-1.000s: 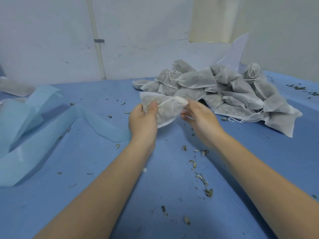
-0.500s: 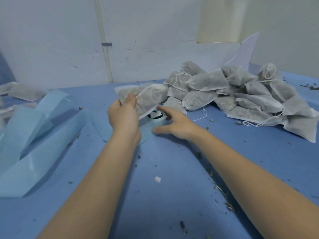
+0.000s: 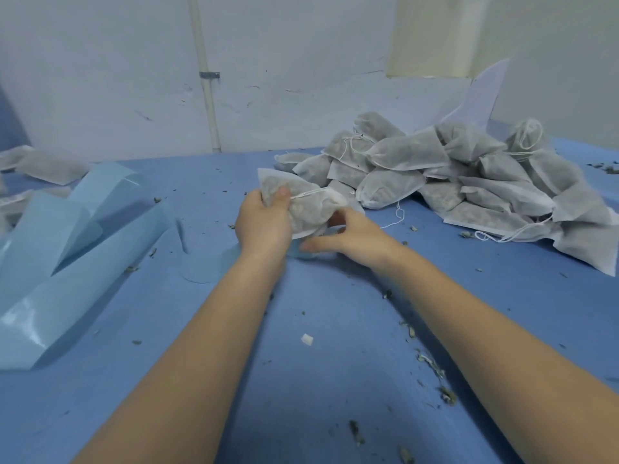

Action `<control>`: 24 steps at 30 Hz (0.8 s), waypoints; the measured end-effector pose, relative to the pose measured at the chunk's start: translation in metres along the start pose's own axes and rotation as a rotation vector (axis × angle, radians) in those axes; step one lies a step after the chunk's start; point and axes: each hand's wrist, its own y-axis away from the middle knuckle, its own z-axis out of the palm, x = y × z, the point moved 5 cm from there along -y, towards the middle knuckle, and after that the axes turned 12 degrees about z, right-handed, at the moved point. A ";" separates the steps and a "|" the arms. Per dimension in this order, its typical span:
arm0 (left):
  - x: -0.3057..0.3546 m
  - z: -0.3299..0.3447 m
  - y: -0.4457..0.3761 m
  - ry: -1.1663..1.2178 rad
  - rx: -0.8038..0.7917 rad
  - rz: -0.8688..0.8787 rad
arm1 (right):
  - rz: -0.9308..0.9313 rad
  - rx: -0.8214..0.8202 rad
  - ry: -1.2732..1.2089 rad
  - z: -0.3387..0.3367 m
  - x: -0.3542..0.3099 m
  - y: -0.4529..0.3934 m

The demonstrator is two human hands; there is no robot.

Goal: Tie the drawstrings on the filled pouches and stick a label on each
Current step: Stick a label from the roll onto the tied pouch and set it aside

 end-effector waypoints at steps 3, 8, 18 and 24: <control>-0.002 -0.001 -0.001 0.053 0.010 -0.043 | 0.008 0.025 0.037 -0.013 0.008 0.006; -0.006 -0.003 -0.002 0.176 0.035 -0.133 | -0.057 0.140 0.085 -0.013 0.008 0.008; -0.005 0.002 -0.001 0.115 0.040 -0.095 | -0.029 0.283 0.023 -0.018 0.012 0.007; -0.006 0.002 -0.001 0.093 0.054 -0.086 | -0.012 0.350 0.038 -0.020 0.010 0.012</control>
